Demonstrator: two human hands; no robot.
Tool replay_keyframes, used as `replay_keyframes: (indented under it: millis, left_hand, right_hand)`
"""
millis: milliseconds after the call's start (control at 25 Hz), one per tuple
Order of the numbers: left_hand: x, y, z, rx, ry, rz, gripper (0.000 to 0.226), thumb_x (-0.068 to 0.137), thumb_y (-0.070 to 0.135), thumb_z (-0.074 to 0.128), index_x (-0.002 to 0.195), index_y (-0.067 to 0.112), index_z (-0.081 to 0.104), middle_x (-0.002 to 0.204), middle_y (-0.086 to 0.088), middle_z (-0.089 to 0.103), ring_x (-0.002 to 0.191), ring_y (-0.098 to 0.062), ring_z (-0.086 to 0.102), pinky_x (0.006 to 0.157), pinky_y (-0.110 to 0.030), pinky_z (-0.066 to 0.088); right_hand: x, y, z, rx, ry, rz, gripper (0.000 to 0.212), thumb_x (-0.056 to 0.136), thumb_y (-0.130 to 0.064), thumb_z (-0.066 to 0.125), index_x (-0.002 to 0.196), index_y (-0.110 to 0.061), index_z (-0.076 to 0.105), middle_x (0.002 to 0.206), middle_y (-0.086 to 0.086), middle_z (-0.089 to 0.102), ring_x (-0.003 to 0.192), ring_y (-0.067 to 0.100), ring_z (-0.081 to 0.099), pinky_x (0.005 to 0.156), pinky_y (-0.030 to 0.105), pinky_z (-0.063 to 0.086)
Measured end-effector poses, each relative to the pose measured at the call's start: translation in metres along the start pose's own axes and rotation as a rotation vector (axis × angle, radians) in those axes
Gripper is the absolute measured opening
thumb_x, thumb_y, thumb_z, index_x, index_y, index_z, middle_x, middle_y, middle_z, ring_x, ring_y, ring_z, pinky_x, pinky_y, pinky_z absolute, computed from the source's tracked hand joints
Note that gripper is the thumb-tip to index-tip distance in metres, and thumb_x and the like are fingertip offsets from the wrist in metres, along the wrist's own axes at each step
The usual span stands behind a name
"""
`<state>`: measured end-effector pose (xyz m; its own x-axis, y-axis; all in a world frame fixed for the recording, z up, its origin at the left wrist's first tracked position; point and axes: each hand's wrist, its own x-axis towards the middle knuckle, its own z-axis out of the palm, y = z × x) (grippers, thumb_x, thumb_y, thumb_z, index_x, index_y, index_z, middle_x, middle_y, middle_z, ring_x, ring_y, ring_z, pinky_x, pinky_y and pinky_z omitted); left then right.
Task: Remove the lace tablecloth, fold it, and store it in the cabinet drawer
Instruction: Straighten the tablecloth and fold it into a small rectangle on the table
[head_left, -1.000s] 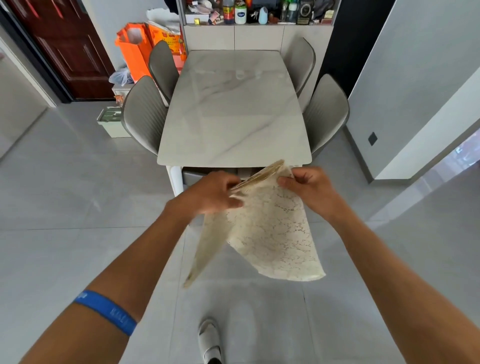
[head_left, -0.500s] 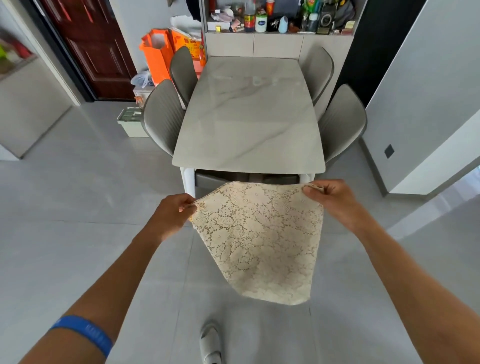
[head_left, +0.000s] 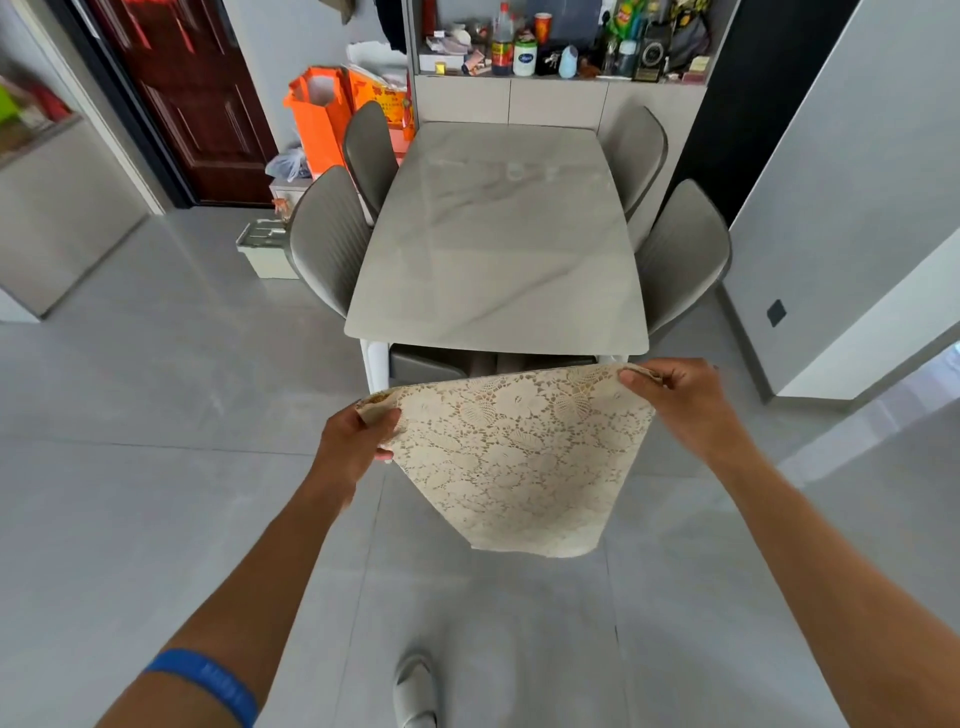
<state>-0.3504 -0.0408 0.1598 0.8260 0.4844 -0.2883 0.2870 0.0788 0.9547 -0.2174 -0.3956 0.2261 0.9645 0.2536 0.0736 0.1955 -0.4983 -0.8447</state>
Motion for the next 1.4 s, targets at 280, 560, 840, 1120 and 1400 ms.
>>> replay_keyframes:
  millis: [280, 560, 840, 1120, 1400]
  left_hand:
    - [-0.008, 0.047, 0.023, -0.124, -0.049, 0.228, 0.013, 0.094, 0.02, 0.063, 0.099, 0.023, 0.075, 0.101, -0.011, 0.072, 0.09, -0.019, 0.07, 0.07, -0.025, 0.059]
    - [-0.01, 0.095, -0.005, 0.092, -0.004, 0.332, 0.017, 0.087, 0.022, 0.071, 0.072, 0.028, 0.075, 0.07, 0.007, 0.07, 0.064, -0.013, 0.067, 0.053, -0.019, 0.055]
    - [-0.005, 0.049, -0.025, 0.281, 0.108, 0.129, 0.021, 0.094, 0.039, 0.06, 0.083, 0.022, 0.067, 0.075, 0.001, 0.059, 0.066, -0.015, 0.057, 0.058, -0.031, 0.056]
    - [-0.006, 0.028, -0.03, 0.295, -0.036, 0.02, 0.071, 0.067, 0.024, 0.089, 0.12, 0.04, 0.045, 0.094, -0.006, 0.064, 0.082, -0.017, 0.057, 0.073, -0.03, 0.047]
    - [-0.029, 0.015, 0.013, 1.32, 0.196, 0.485, 0.016, 0.082, 0.034, 0.075, 0.093, 0.023, 0.075, 0.14, -0.006, 0.048, 0.139, -0.034, 0.03, 0.11, -0.065, 0.013]
  right_hand:
    - [-0.008, 0.021, 0.003, 0.547, 0.09, 0.303, 0.015, 0.084, -0.02, 0.075, 0.099, -0.016, 0.072, 0.088, 0.01, 0.075, 0.069, 0.017, 0.071, 0.059, 0.025, 0.059]
    - [-0.014, 0.019, 0.034, 0.587, 0.119, 0.422, 0.011, 0.082, -0.02, 0.073, 0.073, -0.025, 0.072, 0.053, -0.004, 0.061, 0.047, 0.015, 0.056, 0.047, 0.029, 0.054]
    - [-0.047, 0.031, 0.08, 0.592, -0.186, 0.693, 0.022, 0.092, -0.024, 0.066, 0.107, -0.007, 0.065, 0.084, 0.011, 0.069, 0.068, 0.025, 0.071, 0.055, 0.033, 0.057]
    - [-0.012, 0.009, 0.062, 0.428, 0.061, 0.324, 0.057, 0.079, -0.013, 0.077, 0.125, -0.036, 0.054, 0.072, 0.004, 0.058, 0.053, 0.007, 0.06, 0.056, 0.024, 0.056]
    - [-0.022, 0.007, 0.048, -0.872, 0.026, -0.136, 0.017, 0.087, -0.022, 0.068, 0.101, -0.028, 0.076, 0.128, 0.001, 0.053, 0.125, 0.028, 0.039, 0.103, 0.047, 0.029]
